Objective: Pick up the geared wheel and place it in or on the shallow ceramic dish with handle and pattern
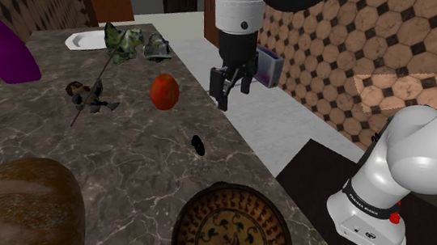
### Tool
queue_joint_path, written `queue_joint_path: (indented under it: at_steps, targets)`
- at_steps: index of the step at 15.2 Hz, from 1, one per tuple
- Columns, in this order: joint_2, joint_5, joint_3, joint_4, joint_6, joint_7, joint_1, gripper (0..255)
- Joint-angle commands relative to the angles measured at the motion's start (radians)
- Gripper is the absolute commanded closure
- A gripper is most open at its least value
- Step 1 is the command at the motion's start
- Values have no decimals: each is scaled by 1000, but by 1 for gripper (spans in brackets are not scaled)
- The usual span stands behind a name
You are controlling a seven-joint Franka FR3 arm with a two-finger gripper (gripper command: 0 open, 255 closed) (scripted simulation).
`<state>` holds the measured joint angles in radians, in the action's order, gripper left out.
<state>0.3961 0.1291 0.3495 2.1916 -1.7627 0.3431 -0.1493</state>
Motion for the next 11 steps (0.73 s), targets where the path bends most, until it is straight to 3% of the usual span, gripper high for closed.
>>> queue_joint_path:
  at_steps: [1, 8, 11]
  targets:
    - [-55, 10, 36, -46, -4, 46, -12, 0]
    - [-276, -6, 144, -227, -25, 199, -49, 0]
    - [-281, -7, 146, -204, -52, 201, -52, 0]
